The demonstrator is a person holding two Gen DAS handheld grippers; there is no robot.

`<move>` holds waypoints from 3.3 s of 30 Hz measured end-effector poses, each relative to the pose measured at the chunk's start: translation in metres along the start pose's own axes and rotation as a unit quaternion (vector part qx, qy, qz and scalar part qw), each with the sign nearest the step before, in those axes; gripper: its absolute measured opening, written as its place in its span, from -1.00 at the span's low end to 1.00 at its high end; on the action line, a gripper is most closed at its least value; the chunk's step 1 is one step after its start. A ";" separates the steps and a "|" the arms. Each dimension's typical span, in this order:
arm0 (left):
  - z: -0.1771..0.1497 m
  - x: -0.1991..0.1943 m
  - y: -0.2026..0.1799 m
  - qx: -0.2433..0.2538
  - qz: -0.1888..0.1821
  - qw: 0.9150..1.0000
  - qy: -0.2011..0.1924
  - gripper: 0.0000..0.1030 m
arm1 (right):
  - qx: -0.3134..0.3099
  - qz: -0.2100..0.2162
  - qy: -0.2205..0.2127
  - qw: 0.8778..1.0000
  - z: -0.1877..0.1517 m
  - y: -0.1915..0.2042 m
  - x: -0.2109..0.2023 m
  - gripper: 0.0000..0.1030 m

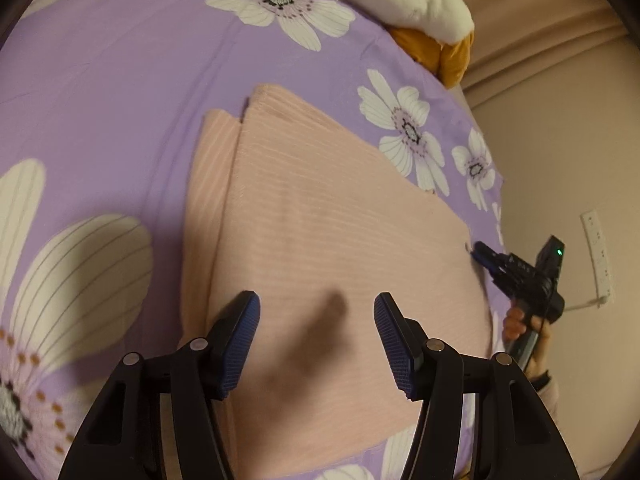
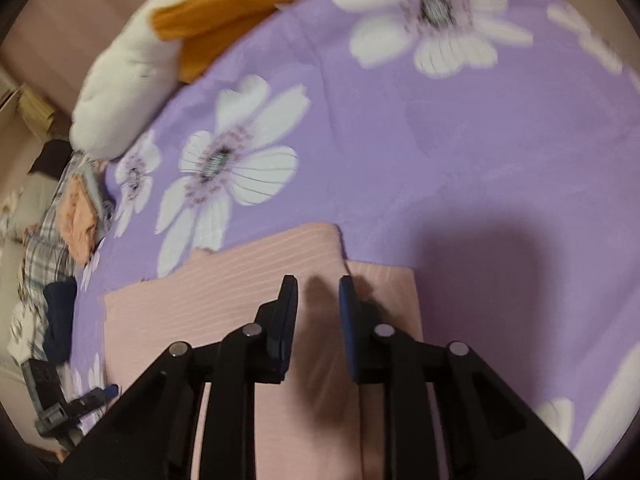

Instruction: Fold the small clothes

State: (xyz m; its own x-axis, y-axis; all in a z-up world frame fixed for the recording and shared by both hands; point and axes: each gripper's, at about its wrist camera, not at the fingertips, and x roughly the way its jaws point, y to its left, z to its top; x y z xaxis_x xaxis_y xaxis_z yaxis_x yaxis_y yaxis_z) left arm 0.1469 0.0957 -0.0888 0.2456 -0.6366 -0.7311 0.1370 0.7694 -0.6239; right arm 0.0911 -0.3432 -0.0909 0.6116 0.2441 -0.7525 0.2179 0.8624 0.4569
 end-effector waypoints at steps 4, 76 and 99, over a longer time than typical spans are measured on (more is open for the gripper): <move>-0.015 -0.013 -0.008 0.016 -0.004 1.000 -0.009 0.15 | -0.050 0.050 -0.005 0.998 -0.027 0.023 -0.036 -0.40; 0.016 0.018 0.005 -0.038 -0.005 0.999 -0.018 -0.72 | -0.223 0.085 0.115 0.964 -0.167 0.168 0.008 -0.66; 0.011 0.104 -0.202 0.157 0.042 0.986 0.028 -0.75 | 0.042 0.101 -0.010 0.994 -0.129 -0.002 -0.059 -0.41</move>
State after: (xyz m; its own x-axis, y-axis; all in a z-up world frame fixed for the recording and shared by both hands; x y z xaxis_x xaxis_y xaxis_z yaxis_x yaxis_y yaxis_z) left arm 0.1557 -0.1253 -0.0359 0.2162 -0.5657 -0.7958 0.4120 0.7918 -0.4509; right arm -0.0438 -0.3022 -0.1092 0.6633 0.3990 -0.6331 0.1513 0.7570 0.6357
